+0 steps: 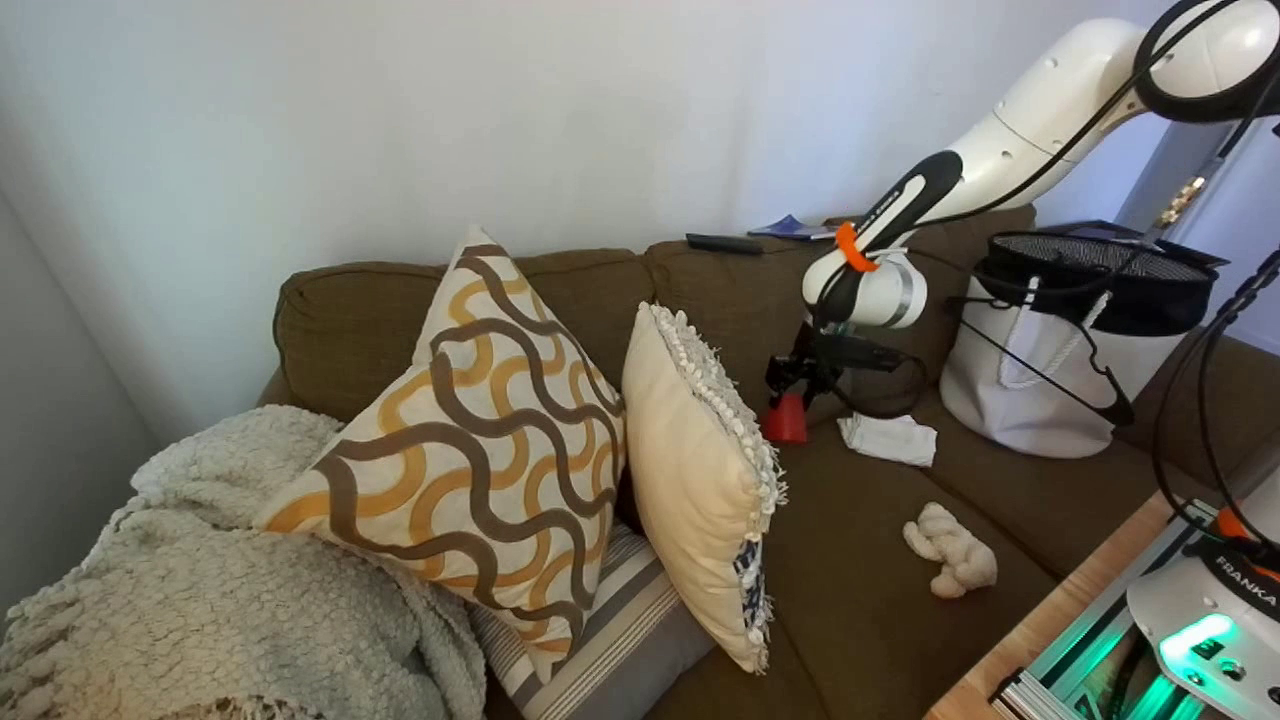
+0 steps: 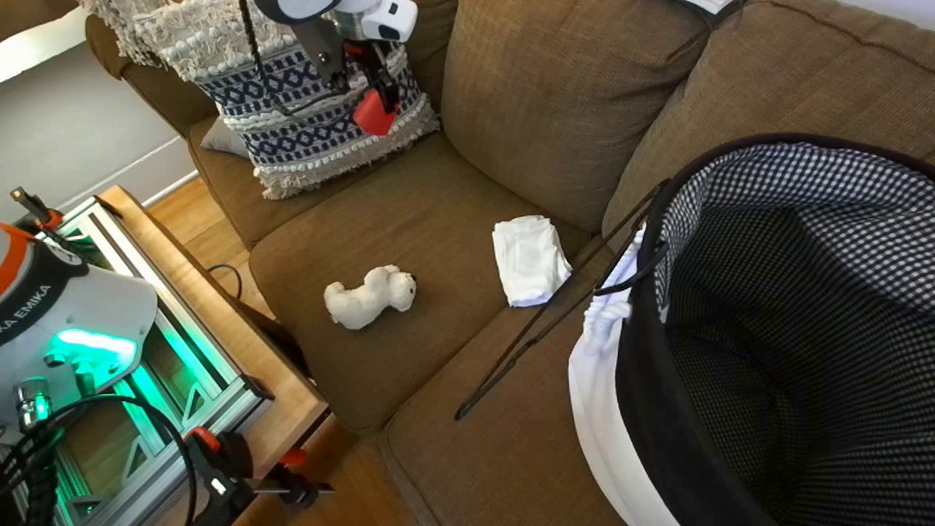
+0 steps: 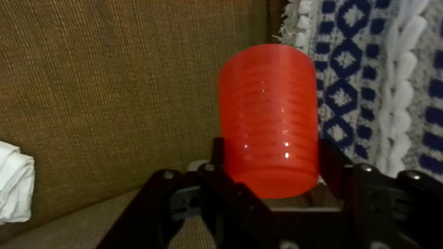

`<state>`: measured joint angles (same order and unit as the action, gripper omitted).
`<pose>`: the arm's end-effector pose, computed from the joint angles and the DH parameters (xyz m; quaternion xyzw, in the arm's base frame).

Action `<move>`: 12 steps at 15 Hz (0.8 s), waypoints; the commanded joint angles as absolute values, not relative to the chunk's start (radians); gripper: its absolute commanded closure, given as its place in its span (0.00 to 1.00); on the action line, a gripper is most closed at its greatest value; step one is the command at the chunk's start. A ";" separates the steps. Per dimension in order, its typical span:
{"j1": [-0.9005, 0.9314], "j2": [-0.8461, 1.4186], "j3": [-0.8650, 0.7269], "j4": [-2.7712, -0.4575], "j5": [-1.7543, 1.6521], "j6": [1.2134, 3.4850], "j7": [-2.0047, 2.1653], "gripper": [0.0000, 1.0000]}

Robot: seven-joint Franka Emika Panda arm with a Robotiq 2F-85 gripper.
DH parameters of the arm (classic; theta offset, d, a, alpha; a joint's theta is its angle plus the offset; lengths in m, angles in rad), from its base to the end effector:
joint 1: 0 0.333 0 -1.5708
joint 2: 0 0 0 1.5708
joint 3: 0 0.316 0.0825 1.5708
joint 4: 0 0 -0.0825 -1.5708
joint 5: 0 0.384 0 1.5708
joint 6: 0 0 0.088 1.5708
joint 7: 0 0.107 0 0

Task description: Pick up the red cup and put it on the middle cushion on the seat of the couch

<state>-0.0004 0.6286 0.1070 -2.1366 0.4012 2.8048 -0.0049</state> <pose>0.5580 0.0437 0.1093 -0.9846 0.1425 -0.0108 0.1011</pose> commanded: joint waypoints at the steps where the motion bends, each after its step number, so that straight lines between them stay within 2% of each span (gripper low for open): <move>1: 0.161 0.669 0.001 -2.248 0.443 3.090 0.075 0.58; 3: 0.228 0.734 -0.039 -2.266 0.443 3.273 0.127 0.58; 5: 0.285 0.799 -0.103 -2.234 0.388 3.363 0.210 0.58; 8: 0.387 0.913 -0.194 -2.138 0.422 3.377 0.243 0.58; 12: 0.359 1.021 -0.197 -1.997 0.397 3.337 0.260 0.58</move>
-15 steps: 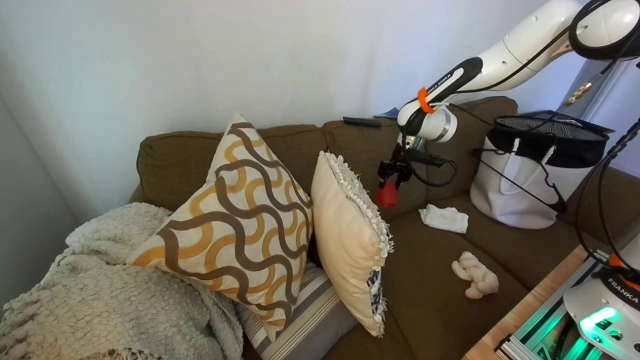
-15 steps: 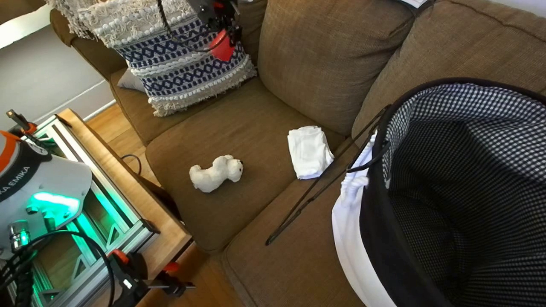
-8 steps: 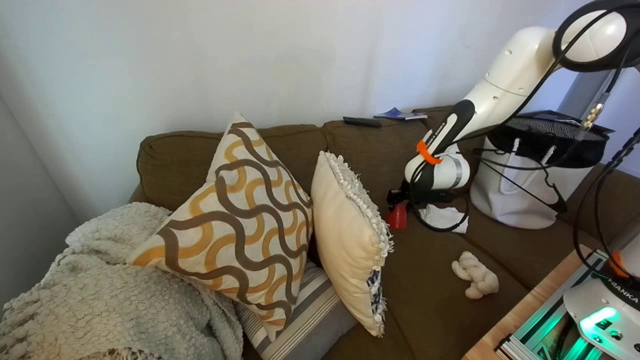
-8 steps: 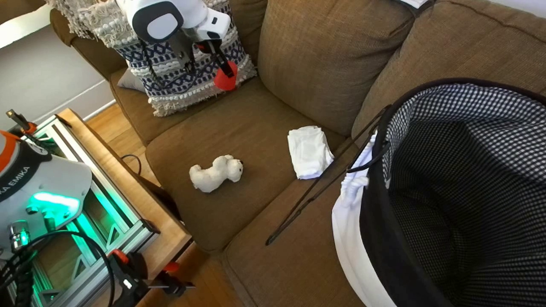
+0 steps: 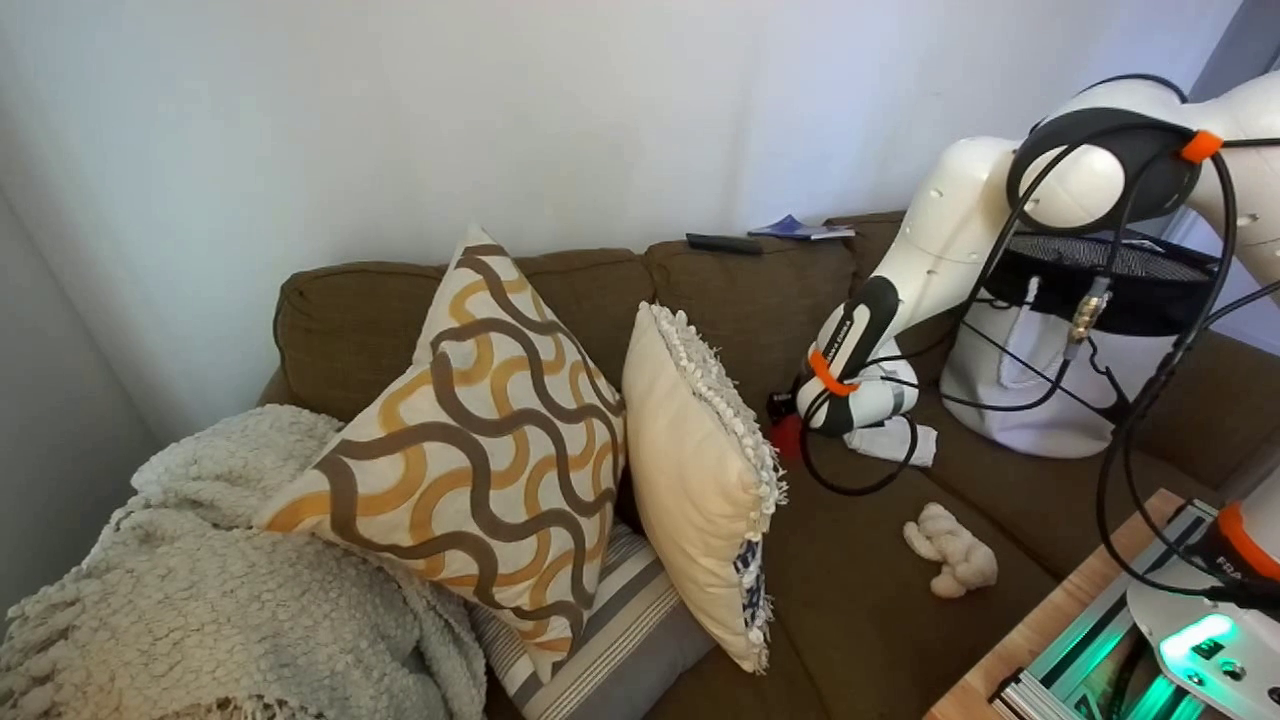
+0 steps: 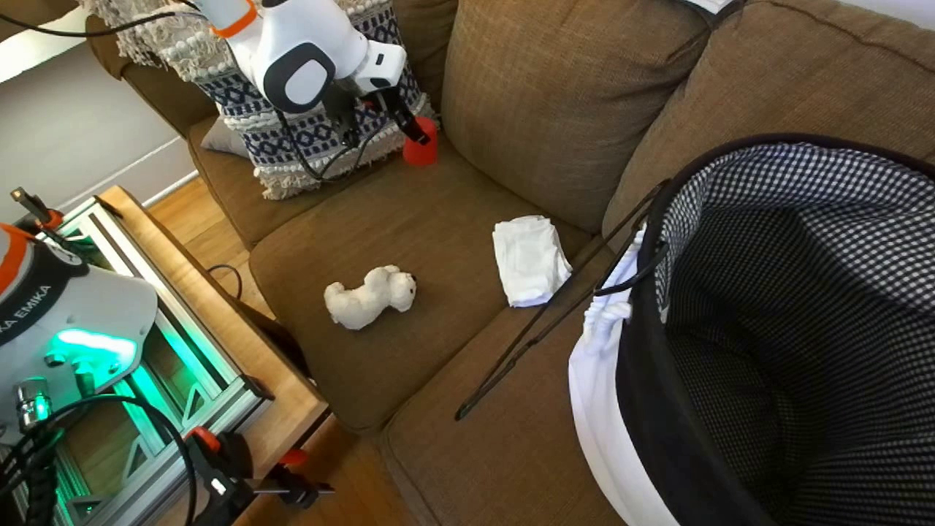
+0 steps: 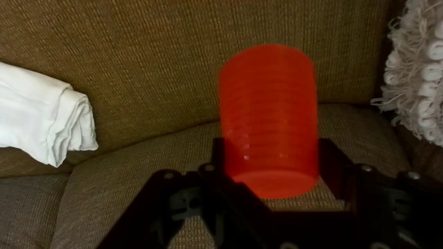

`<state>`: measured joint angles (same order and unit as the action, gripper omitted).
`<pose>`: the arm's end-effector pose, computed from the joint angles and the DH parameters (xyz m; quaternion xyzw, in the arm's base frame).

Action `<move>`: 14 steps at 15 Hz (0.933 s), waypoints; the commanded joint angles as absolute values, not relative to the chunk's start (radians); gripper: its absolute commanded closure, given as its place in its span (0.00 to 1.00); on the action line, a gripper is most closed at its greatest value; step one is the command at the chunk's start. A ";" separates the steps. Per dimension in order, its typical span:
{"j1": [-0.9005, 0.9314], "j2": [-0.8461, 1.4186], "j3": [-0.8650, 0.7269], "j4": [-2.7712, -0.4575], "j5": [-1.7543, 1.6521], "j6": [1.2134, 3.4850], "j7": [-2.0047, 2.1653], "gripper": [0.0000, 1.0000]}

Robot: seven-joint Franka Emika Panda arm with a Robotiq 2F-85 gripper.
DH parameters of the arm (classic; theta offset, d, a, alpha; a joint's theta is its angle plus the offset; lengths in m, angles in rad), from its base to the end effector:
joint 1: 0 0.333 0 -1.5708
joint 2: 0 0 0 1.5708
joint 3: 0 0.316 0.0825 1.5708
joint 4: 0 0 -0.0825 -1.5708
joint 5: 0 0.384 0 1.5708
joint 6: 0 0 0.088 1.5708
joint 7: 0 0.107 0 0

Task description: Pick up the red cup and put it on the middle cushion on the seat of the couch

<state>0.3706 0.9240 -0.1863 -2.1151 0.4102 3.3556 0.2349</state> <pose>0.5393 0.0488 0.0232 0.9648 -0.1802 0.1878 0.0374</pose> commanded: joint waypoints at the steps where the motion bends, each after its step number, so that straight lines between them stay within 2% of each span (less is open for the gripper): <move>1: 0.342 1.049 -0.185 -1.954 0.388 3.325 0.259 0.58; 7: 0.251 1.208 -0.140 -1.716 0.337 3.205 0.248 0.58; 8: 0.236 1.229 -0.125 -1.684 0.320 3.177 0.244 0.23; 9: 0.222 1.234 -0.111 -1.676 0.308 3.159 0.244 0.07; 11: 0.194 1.214 -0.070 -1.702 0.289 3.155 0.236 0.00; 14: 0.224 1.085 -0.070 -1.922 0.309 3.301 0.245 0.00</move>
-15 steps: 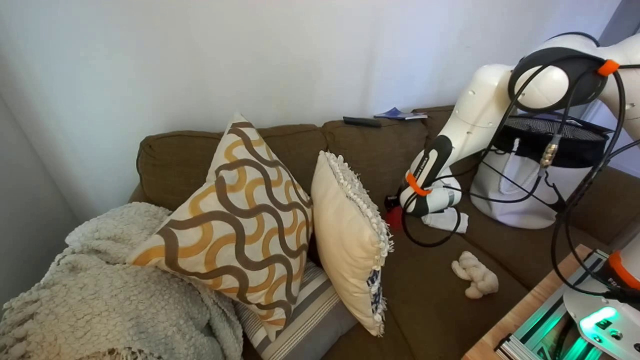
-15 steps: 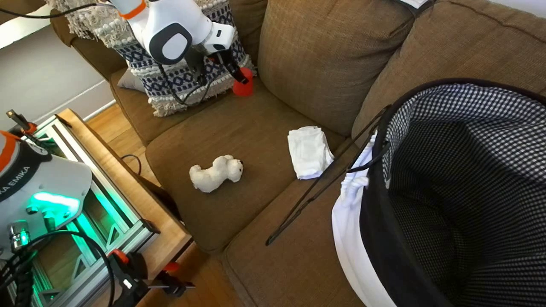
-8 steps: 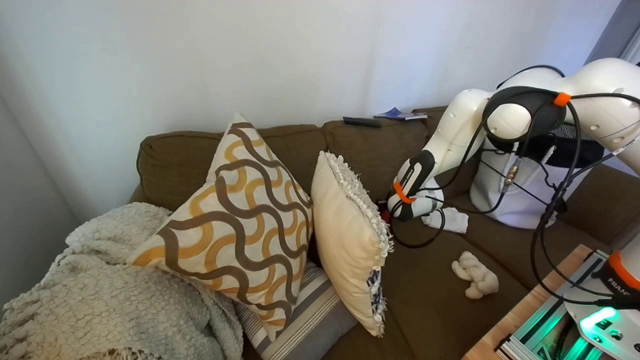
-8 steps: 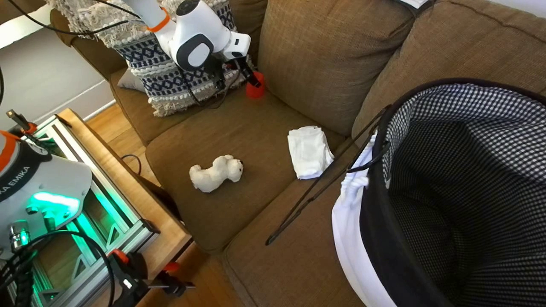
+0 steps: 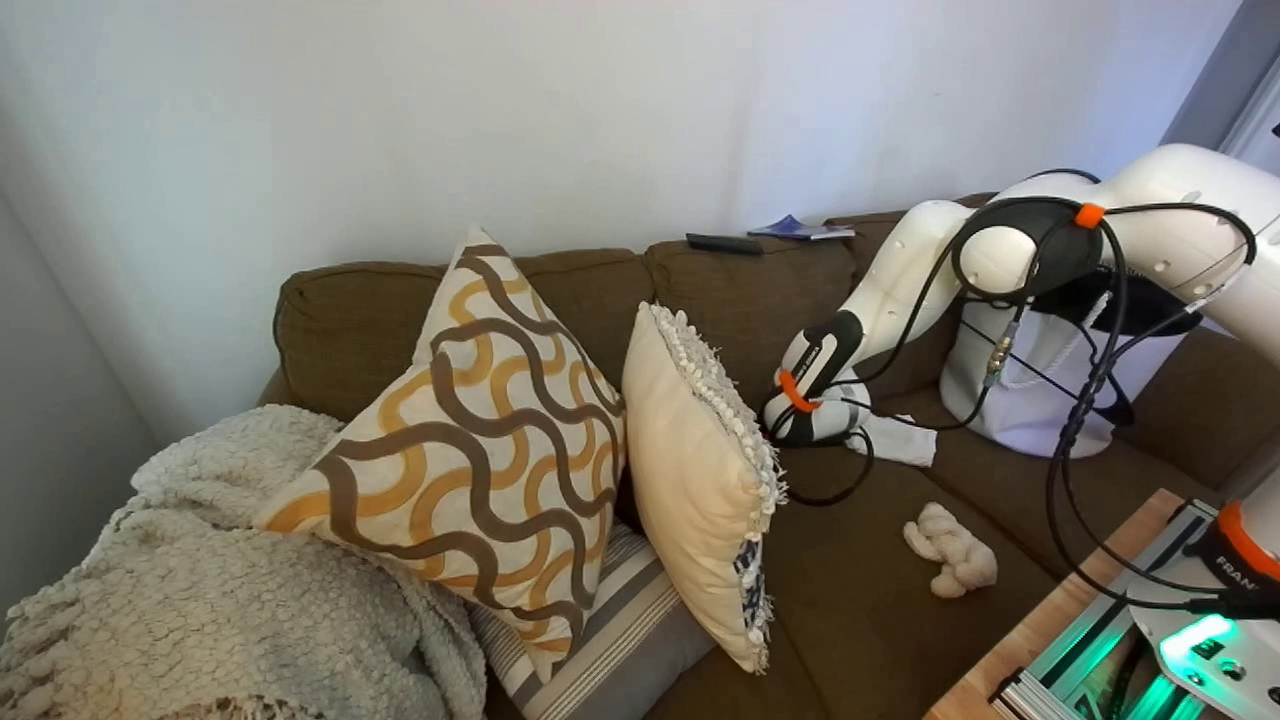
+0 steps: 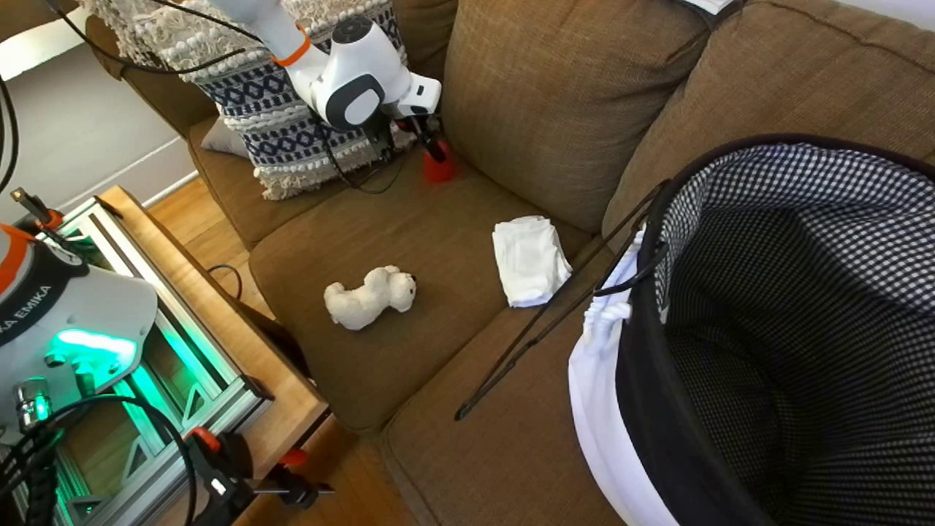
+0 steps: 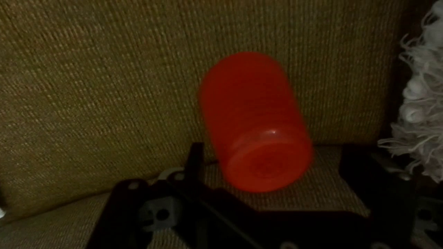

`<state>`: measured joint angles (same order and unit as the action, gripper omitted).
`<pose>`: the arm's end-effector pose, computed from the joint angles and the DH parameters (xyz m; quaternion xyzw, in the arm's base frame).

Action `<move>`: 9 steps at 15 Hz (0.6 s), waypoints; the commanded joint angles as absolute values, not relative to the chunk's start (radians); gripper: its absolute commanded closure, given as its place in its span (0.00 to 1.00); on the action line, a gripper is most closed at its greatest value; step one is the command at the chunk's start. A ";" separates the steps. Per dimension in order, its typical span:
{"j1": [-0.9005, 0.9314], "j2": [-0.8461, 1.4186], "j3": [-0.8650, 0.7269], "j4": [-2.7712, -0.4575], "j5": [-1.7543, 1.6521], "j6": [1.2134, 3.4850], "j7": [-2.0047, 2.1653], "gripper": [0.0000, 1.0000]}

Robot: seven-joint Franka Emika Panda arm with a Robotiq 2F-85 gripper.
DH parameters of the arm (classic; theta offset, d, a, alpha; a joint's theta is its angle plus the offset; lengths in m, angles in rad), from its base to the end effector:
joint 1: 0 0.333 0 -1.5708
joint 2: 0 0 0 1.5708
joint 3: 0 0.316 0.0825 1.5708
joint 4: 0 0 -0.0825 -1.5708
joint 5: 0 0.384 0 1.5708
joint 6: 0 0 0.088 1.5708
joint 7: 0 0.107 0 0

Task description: Pick up the red cup and put it on the middle cushion on the seat of the couch

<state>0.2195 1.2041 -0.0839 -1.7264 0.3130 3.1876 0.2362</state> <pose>0.5948 0.0529 -0.0668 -0.9755 0.1731 -0.1356 0.0033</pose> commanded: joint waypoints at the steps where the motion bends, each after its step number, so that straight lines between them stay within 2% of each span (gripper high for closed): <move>1: 0.237 1.066 -0.079 -1.957 0.314 3.368 0.244 0.00; 2: 0.203 1.036 -0.041 -2.008 0.300 3.443 0.220 0.00; 3: 0.073 0.988 0.085 -2.064 0.214 3.491 0.163 0.00; 5: -0.022 0.922 0.175 -2.172 0.092 3.500 0.140 0.00; 8: -0.081 0.814 0.219 -2.339 -0.048 3.550 0.077 0.00; 9: -0.023 0.910 0.186 -2.196 0.022 3.527 0.124 0.00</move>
